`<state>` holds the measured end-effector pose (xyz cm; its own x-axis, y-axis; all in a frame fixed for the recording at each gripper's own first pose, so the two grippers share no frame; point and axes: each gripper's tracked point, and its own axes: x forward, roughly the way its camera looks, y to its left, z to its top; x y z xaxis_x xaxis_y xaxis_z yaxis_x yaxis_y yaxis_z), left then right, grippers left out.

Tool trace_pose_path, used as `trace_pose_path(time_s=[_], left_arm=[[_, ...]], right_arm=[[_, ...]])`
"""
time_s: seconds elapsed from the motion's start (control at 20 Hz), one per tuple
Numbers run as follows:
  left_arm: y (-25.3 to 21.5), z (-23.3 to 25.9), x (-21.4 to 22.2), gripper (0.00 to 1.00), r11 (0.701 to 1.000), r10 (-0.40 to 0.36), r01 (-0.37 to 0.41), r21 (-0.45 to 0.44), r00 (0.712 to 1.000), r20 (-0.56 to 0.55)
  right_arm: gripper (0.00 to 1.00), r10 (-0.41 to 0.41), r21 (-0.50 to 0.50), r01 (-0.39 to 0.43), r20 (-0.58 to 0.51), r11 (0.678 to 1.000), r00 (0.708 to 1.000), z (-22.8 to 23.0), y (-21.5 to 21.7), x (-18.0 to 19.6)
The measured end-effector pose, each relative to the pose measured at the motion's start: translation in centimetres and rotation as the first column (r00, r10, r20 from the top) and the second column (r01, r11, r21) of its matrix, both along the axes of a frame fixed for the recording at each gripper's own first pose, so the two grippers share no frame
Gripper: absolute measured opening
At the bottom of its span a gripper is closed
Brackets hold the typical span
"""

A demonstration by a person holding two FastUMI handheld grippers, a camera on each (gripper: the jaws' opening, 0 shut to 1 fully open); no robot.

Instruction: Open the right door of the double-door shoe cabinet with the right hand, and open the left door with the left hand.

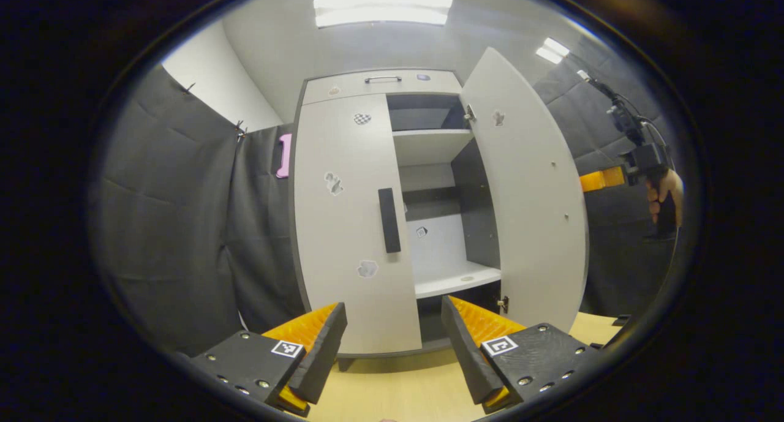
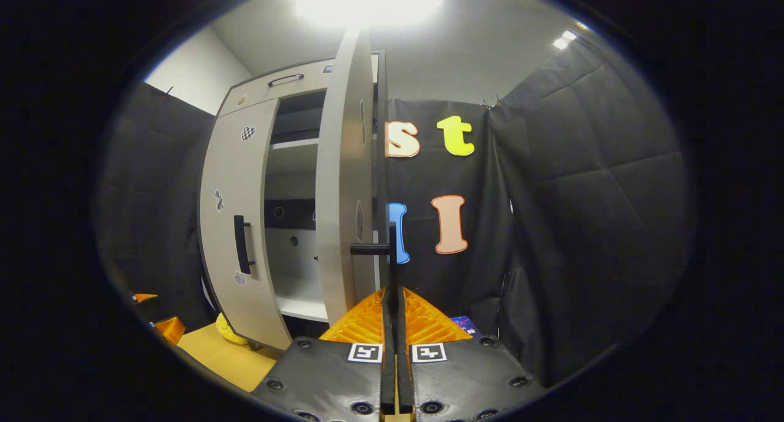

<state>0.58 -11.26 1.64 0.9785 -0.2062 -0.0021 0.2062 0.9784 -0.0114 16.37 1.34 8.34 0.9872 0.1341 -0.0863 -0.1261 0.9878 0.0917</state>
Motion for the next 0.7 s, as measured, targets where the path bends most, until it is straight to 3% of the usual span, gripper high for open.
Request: trace_pose_path(time_s=[0.05, 0.3, 0.35, 0.4, 0.6, 0.7], left_arm=[[0.0, 0.1, 0.1, 0.91, 1.000, -0.002, 0.002, 0.002, 1.000, -0.002], [0.2, 1.5, 4.5, 0.90, 1.000, -0.012, 0.012, -0.001, 1.000, -0.007], [0.3, 1.8, 5.6, 0.90, 1.000, -0.011, 0.011, -0.002, 1.000, -0.005], [0.3, 2.1, 6.4, 0.90, 1.000, -0.009, 0.009, -0.003, 1.000, -0.001], [0.2, 3.6, 9.3, 0.91, 1.000, -0.005, 0.005, 0.000, 1.000, 0.014], [0.0, 4.3, 10.9, 0.90, 1.000, -0.007, 0.008, -0.017, 1.000, 0.014]], right_arm=[[0.04, -0.007, 0.005, 0.007, -0.001, 1.000, 1.000, 0.0, -0.1, -0.3], [0.08, -0.041, -0.004, 0.041, -0.010, 0.999, 0.999, -0.3, -1.3, -1.6], [0.20, -0.041, -0.002, 0.041, -0.013, 0.999, 0.999, -0.4, -1.4, -1.9], [0.24, -0.035, 0.000, 0.035, -0.016, 0.999, 0.999, -0.5, -1.3, -2.3], [1.00, -0.055, -0.040, 0.054, -0.016, 0.998, 0.998, -0.9, -2.0, -3.1], [0.97, -0.069, -0.057, 0.068, -0.011, 0.996, 0.998, -1.0, -2.3, -3.3]])
